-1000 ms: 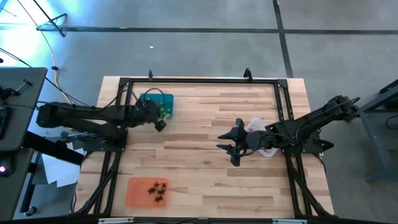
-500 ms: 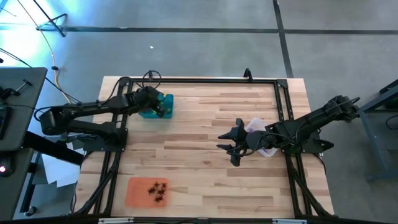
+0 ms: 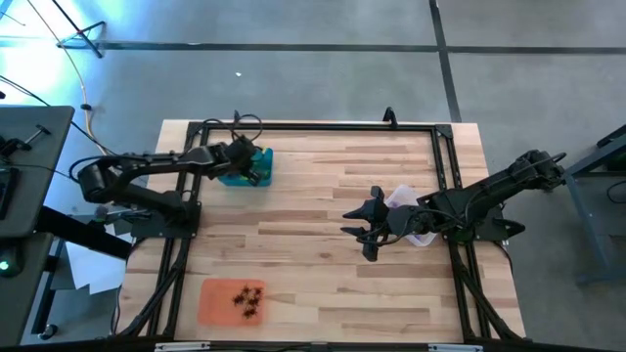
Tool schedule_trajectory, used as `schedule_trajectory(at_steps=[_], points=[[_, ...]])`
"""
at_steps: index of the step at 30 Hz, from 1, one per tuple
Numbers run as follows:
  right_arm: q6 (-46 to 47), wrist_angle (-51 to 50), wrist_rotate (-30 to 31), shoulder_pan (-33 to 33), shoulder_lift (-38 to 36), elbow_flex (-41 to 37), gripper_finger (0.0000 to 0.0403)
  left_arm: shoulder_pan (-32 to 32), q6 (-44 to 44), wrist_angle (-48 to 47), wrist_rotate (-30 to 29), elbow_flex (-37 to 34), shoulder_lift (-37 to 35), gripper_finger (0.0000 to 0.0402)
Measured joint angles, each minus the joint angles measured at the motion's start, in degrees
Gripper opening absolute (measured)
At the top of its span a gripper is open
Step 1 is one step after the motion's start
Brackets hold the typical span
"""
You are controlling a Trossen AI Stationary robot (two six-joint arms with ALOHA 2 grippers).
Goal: Sort Halloween decoration
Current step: Put the green spider toy into the blue bin, then return to Home Position
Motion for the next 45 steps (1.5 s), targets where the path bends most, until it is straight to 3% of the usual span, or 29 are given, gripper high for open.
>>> schedule_trajectory(at_steps=[9, 19, 24, 28, 42, 45], points=[[0.0, 0.0, 0.0, 0.0, 0.0, 0.0, 0.0156, 0.0, -3.9, 1.4, 0.1, 0.0, 4.4, 0.0013], [0.0, 0.0, 0.0, 0.0, 0.0, 0.0, 0.0156, -0.1, -7.6, 1.7, 2.1, 0.0, 4.3, 0.0151], [0.0, 0.0, 0.0, 0.0, 0.0, 0.0, 0.0156, -0.1, -7.6, 1.6, 2.5, 0.0, 2.3, 0.0177], [0.0, 0.0, 0.0, 0.0, 0.0, 0.0, 0.0156, -0.9, -6.7, 0.9, 4.3, 0.0, -3.8, 0.0172], [0.0, 0.0, 0.0, 0.0, 0.0, 0.0, 0.0156, -13.3, -8.0, -11.9, 2.5, 0.0, -38.1, 0.017], [0.0, 0.0, 0.0, 0.0, 0.0, 0.0, 0.0156, -15.1, -4.8, -13.0, 2.5, 0.0, -43.4, 0.017]])
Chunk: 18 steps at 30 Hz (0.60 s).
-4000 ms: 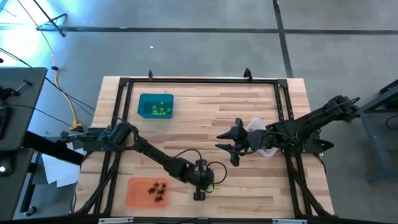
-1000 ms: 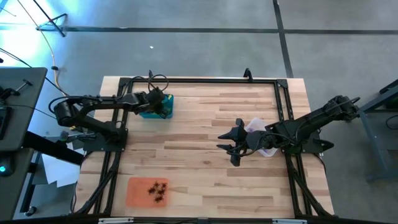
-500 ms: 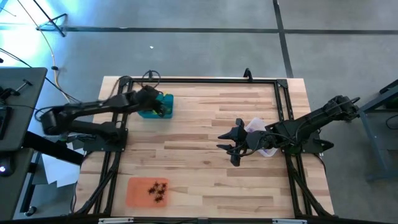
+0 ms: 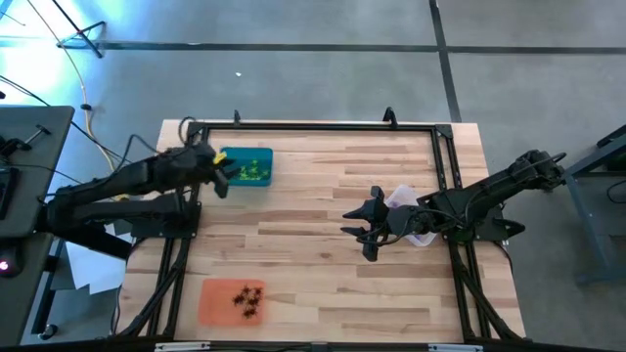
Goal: Sort Halloween decoration
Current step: Return to Home Position
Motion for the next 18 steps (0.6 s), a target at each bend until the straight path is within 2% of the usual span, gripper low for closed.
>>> schedule_trajectory(at_steps=[3, 10, 14, 18], points=[[0.0, 0.0, 0.0, 0.0, 0.0, 0.0, 0.0156, -1.5, 3.7, -0.8, 0.1, 0.0, -4.5, 0.017], [0.0, 0.0, 0.0, 0.0, 0.0, 0.0, 0.0156, -3.2, 7.8, -3.2, 4.9, 0.0, -11.7, 0.017], [0.0, 0.0, 0.0, 0.0, 0.0, 0.0, 0.0156, -3.2, 6.4, -4.1, 4.9, 0.0, -15.0, 0.017], [0.0, 0.0, 0.0, 0.0, 0.0, 0.0, 0.0156, -3.2, 0.9, -5.7, 6.2, 0.0, -16.8, 0.017]])
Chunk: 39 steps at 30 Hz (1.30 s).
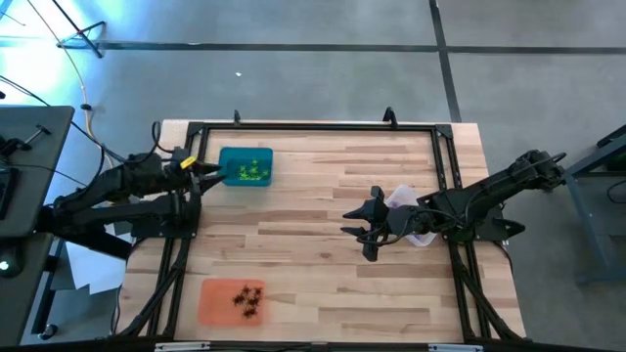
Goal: Sort Halloween decoration
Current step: Return to Home Position
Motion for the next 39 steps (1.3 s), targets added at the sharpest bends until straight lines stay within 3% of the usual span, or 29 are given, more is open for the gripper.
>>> schedule_trajectory(at_steps=[8, 14, 22, 30, 39], points=[[0.0, 0.0, 0.0, 0.0, 0.0, 0.0, 0.0156, 0.0, -15.5, -3.9, 1.2, 0.0, -0.3, 0.017], [0.0, 0.0, 0.0, 0.0, 0.0, 0.0, 0.0156, 0.0, -24.6, -0.2, 1.3, 0.0, 0.0, 0.017], [0.0, 0.0, 0.0, 0.0, 0.0, 0.0, 0.0156, 0.0, -25.7, 0.4, -0.6, 0.0, 0.0, 0.017], [0.0, 0.0, 0.0, 0.0, 0.0, 0.0, 0.0156, 0.1, -31.1, 1.8, -11.8, 0.0, 0.0, 0.017], [0.0, 0.0, 0.0, 0.0, 0.0, 0.0, 0.0156, 0.1, -29.6, 6.4, -15.6, 0.0, 0.0, 0.017]])
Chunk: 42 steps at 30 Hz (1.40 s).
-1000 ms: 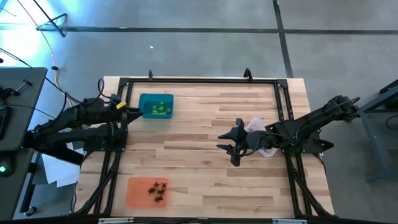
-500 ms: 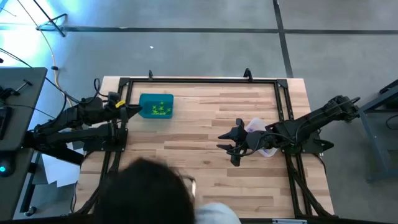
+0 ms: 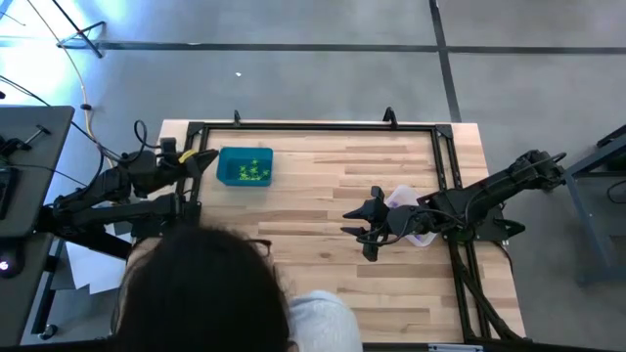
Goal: Sort Halloween decoration
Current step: Return to Home Position
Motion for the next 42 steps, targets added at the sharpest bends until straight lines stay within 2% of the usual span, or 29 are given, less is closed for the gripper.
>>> schedule_trajectory(at_steps=[5, 10, 16, 23, 31, 37, 42], points=[[0.0, 0.0, 0.0, 0.0, 0.0, 0.0, 0.0156, 0.0, 8.3, 5.1, -1.0, 0.0, 0.0, 0.017], [0.0, 0.0, 0.0, 0.0, 0.0, 0.0, 0.0156, 0.0, 13.1, 7.7, -0.9, 0.0, 0.0, 0.017], [0.0, 0.0, 0.0, 0.0, 0.0, 0.0, 0.0156, 0.0, 21.5, 8.7, 9.3, 0.0, -0.8, 0.017], [0.0, 0.0, 0.0, 0.0, 0.0, 0.0, 0.0156, 0.0, 26.1, 10.0, 18.4, 0.0, -0.8, 0.017], [0.0, 0.0, 0.0, 0.0, 0.0, 0.0, 0.0156, 0.0, 32.5, 12.1, 24.5, 0.0, -0.8, 0.017], [0.0, 0.0, 0.0, 0.0, 0.0, 0.0, 0.0156, 0.0, 35.8, 15.4, 33.2, 0.0, -0.8, 0.017], [0.0, 0.0, 0.0, 0.0, 0.0, 0.0, 0.0156, 0.0, 37.4, 16.0, 33.8, -1.4, -1.1, 0.017]])
